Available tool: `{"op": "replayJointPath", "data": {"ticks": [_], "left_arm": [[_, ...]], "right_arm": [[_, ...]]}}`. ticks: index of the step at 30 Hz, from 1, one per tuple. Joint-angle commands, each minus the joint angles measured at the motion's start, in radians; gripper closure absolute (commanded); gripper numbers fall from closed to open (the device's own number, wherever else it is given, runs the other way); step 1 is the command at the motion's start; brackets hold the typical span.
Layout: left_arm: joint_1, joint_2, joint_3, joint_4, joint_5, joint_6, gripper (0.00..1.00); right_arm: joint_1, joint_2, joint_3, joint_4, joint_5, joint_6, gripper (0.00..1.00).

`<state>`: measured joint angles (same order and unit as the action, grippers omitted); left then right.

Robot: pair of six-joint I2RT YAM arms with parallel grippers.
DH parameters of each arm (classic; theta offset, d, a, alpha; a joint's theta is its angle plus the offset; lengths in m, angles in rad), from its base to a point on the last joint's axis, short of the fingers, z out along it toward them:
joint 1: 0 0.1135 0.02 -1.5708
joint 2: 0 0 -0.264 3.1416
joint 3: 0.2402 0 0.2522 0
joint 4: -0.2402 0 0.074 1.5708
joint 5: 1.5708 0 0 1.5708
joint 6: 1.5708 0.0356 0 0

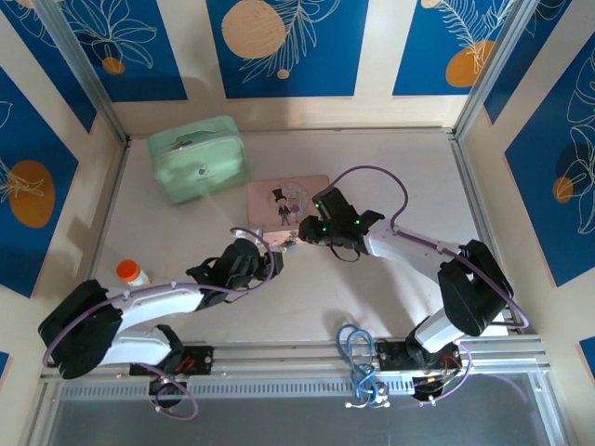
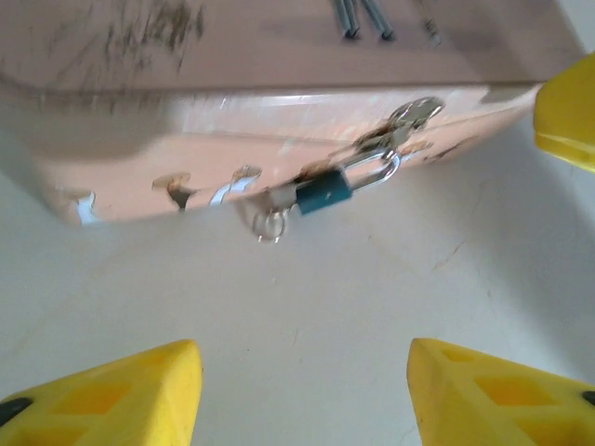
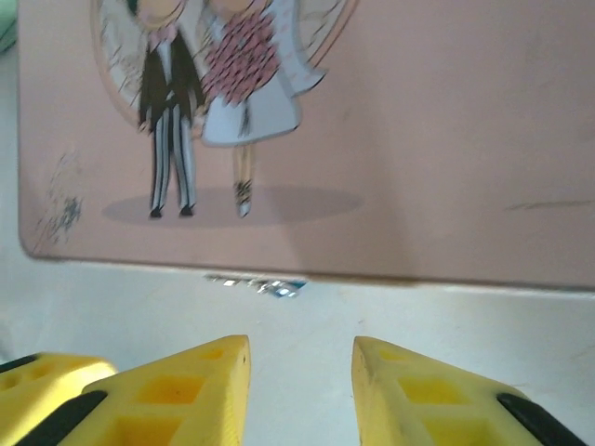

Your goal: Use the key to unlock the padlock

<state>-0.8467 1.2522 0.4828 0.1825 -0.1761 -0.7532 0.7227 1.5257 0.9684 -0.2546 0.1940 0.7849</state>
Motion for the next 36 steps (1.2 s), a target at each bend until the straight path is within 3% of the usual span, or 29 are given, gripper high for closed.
{"op": "replayJointPath", "data": {"ticks": [1, 4, 6, 10, 13, 22, 36], "left_arm": [[0.021, -0.052, 0.086, -0.074, 0.019, -0.088, 0.41], [0.056, -0.098, 0.198, -0.171, 0.008, -0.053, 0.40], [0.080, -0.091, 0.282, -0.240, 0.008, -0.025, 0.39], [0.157, 0.014, 0.454, -0.365, 0.033, 0.045, 0.40], [0.222, 0.106, 0.509, -0.355, 0.116, 0.047, 0.43], [0.280, 0.278, 0.565, -0.322, 0.181, 0.087, 0.46], [0.342, 0.342, 0.544, -0.250, 0.253, 0.080, 0.47]], "right_arm": [[0.092, -0.002, -0.111, 0.152, 0.002, 0.086, 0.61], [0.144, 0.041, -0.231, 0.414, 0.101, 0.229, 0.55], [0.159, 0.118, -0.254, 0.559, 0.105, 0.271, 0.43], [0.166, 0.224, -0.239, 0.654, 0.135, 0.298, 0.32], [0.164, 0.234, -0.255, 0.716, 0.195, 0.281, 0.32], [0.148, 0.284, -0.241, 0.697, 0.274, 0.343, 0.41], [0.125, 0.278, -0.183, 0.567, 0.335, 0.287, 0.63]]}}
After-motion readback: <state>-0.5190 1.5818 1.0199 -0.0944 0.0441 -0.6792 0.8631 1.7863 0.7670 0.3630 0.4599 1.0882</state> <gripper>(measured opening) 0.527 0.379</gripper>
